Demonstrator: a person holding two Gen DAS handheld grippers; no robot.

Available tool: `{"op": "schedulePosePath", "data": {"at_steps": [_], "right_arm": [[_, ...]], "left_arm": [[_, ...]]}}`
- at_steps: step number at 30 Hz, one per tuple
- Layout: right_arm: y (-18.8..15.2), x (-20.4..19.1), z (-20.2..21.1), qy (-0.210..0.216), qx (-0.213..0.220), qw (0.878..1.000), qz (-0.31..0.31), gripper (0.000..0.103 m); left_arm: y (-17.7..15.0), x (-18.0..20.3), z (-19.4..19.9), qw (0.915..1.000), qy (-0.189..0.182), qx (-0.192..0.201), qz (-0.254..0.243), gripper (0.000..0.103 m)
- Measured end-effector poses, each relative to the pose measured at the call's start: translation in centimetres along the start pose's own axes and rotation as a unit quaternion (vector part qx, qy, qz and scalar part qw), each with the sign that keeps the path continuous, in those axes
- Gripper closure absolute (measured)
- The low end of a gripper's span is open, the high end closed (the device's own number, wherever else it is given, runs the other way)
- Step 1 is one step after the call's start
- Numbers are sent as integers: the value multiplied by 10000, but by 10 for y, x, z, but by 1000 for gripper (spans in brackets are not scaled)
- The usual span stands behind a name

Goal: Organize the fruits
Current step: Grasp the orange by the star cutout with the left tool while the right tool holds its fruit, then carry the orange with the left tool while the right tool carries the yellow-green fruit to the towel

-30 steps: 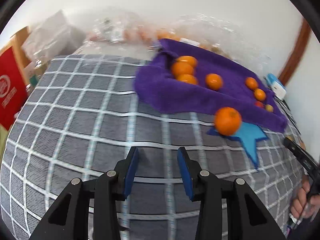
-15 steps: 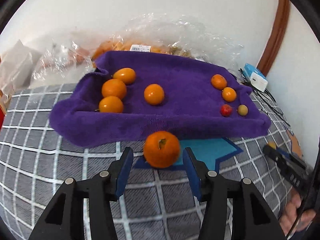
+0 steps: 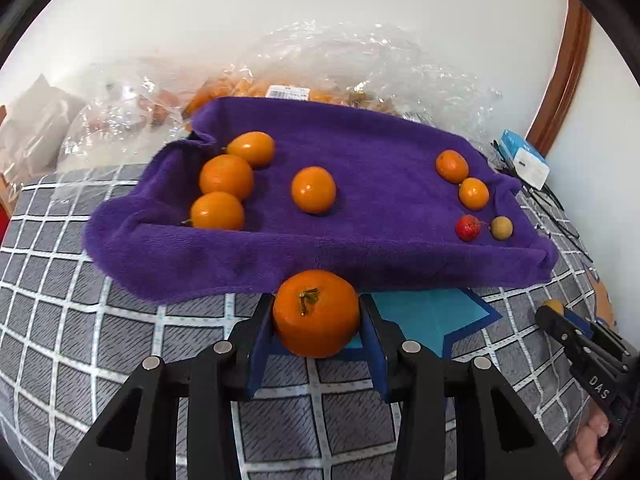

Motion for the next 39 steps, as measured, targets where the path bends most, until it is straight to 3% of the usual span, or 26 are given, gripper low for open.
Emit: {"op": "schedulePosePath", "data": {"at_steps": [7, 15, 25, 33, 39], "right_arm": [[5, -21, 12, 265, 9, 9992, 297, 76], [22, -37, 32, 546, -25, 9965, 635, 76], [27, -38, 36, 551, -257, 9959, 666, 76], [32, -55, 50, 574, -112, 9956, 728, 76], [42, -63, 68, 422, 141, 9977, 507, 76]], "left_arm": [[-4, -6, 34, 9991, 295, 67, 313, 64], [3, -9, 63, 9955, 344, 185, 863, 64], [22, -8, 78, 9951, 417, 291, 844, 64], [19, -24, 99, 9934, 422, 389, 992, 64], [30, -33, 110, 9963, 190, 465, 700, 64]]}}
Point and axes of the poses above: each gripper's, at about its wrist camera, not at the fingertips, and z roughly against the way its jaws point, x to its right, y to its top, the point moved 10 cm from there along -z, roughly the way its jaws point, and after that the axes turned 8 degrees about x, right-handed, at the moved point
